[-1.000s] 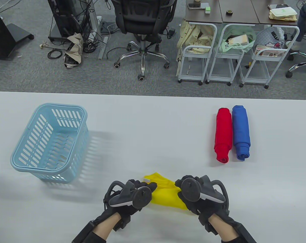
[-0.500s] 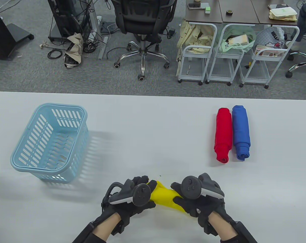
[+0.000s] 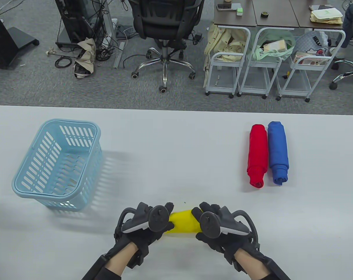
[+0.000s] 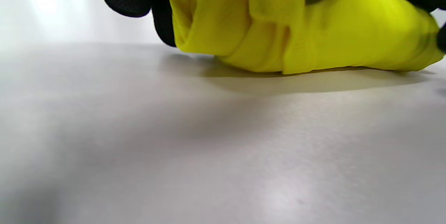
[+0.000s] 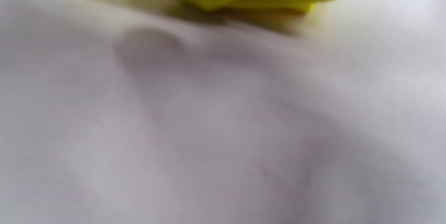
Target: Roll t-shirt into tight roll
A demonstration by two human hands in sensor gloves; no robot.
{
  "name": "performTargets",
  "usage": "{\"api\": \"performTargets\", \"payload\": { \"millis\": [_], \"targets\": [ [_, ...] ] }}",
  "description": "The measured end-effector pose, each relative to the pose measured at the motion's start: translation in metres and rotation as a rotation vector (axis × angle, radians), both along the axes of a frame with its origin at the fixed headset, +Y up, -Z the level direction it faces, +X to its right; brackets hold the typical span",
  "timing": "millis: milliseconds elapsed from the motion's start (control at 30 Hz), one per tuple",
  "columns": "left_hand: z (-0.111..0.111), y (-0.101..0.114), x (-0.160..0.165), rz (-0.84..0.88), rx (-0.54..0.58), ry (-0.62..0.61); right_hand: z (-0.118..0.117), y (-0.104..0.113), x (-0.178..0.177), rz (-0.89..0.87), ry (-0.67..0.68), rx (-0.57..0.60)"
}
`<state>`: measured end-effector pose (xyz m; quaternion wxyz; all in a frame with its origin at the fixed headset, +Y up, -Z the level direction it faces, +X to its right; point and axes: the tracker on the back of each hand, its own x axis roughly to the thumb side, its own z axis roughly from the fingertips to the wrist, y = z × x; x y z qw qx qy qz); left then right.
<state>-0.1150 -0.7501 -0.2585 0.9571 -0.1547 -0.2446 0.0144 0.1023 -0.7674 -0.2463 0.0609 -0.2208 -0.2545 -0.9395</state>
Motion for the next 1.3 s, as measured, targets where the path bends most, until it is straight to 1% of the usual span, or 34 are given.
{"api": "performTargets", "payload": {
  "millis": [67, 133, 167, 200, 233, 267, 333, 400, 533, 600, 667, 733, 767, 833, 933, 1000, 1033, 1067, 1100, 1133, 1167, 1200, 1233, 1267, 1300],
  "targets": [
    [0.003, 0.002, 0.004, -0.028, 0.031, -0.035, -0.002, -0.002, -0.003, 0.043, 0.015, 0.033],
    [0.006, -0.005, 0.011, -0.033, -0.004, -0.072, -0.004, 0.001, -0.002, 0.005, 0.002, 0.027],
    [0.006, -0.012, 0.015, -0.078, -0.027, -0.083, -0.004, 0.002, -0.001, -0.014, -0.007, 0.022],
    [0.004, -0.021, 0.018, -0.158, -0.058, -0.090, -0.004, 0.004, 0.000, -0.016, -0.011, 0.032],
    [0.003, -0.026, 0.019, -0.207, -0.081, -0.098, -0.004, 0.006, 0.001, -0.016, -0.009, 0.044],
    [0.000, -0.028, 0.018, -0.211, -0.089, -0.101, -0.005, 0.009, 0.002, -0.021, -0.014, 0.055],
    [-0.004, -0.027, 0.016, -0.146, -0.105, -0.097, -0.005, 0.012, 0.004, -0.030, -0.021, 0.063],
    [-0.006, -0.026, 0.013, -0.121, -0.124, -0.084, -0.006, 0.015, 0.006, -0.051, -0.034, 0.065],
    [-0.012, -0.016, 0.003, -0.112, -0.082, -0.046, -0.008, 0.019, 0.006, -0.029, -0.060, 0.132],
    [-0.017, -0.008, -0.012, -0.103, -0.022, 0.017, -0.013, 0.021, 0.013, 0.001, -0.116, 0.180],
    [-0.022, 0.001, -0.033, -0.081, 0.016, 0.091, -0.021, 0.021, 0.028, 0.032, -0.218, 0.217],
    [-0.025, 0.007, -0.053, -0.028, 0.013, 0.160, -0.031, 0.021, 0.045, 0.054, -0.356, 0.266],
    [-0.025, 0.008, -0.058, -0.006, 0.011, 0.180, -0.034, 0.020, 0.051, 0.065, -0.402, 0.281],
    [-0.027, 0.013, -0.070, 0.037, 0.011, 0.221, -0.040, 0.020, 0.062, 0.093, -0.459, 0.301],
    [-0.027, 0.015, -0.075, 0.029, 0.031, 0.244, -0.038, 0.028, 0.074, 0.073, -0.527, 0.300],
    [-0.027, 0.015, -0.074, 0.014, 0.036, 0.241, -0.029, 0.040, 0.077, 0.007, -0.518, 0.323],
    [-0.026, 0.015, -0.073, 0.007, 0.037, 0.237, -0.024, 0.047, 0.076, -0.051, -0.453, 0.316],
    [-0.026, 0.015, -0.072, 0.006, 0.040, 0.234, -0.021, 0.049, 0.074, -0.095, -0.392, 0.288],
    [-0.026, 0.016, -0.072, 0.007, 0.042, 0.231, -0.019, 0.047, 0.070, -0.142, -0.310, 0.235],
    [-0.026, 0.016, -0.071, 0.009, 0.043, 0.230, -0.020, 0.041, 0.064, -0.171, -0.252, 0.162],
    [-0.025, 0.017, -0.071, 0.015, 0.043, 0.227, -0.022, 0.035, 0.060, -0.180, -0.251, 0.124],
    [-0.025, 0.017, -0.072, 0.030, 0.040, 0.224, -0.025, 0.023, 0.053, -0.172, -0.247, 0.060],
    [-0.025, 0.017, -0.073, 0.054, 0.029, 0.226, -0.030, 0.014, 0.046, -0.132, -0.249, 0.002],
    [-0.025, 0.018, -0.075, 0.081, 0.021, 0.228, -0.035, 0.010, 0.039, -0.057, -0.244, 0.008],
    [-0.026, 0.018, -0.076, 0.095, 0.018, 0.232, -0.041, 0.010, 0.035, 0.000, -0.239, 0.052]
  ]
}}
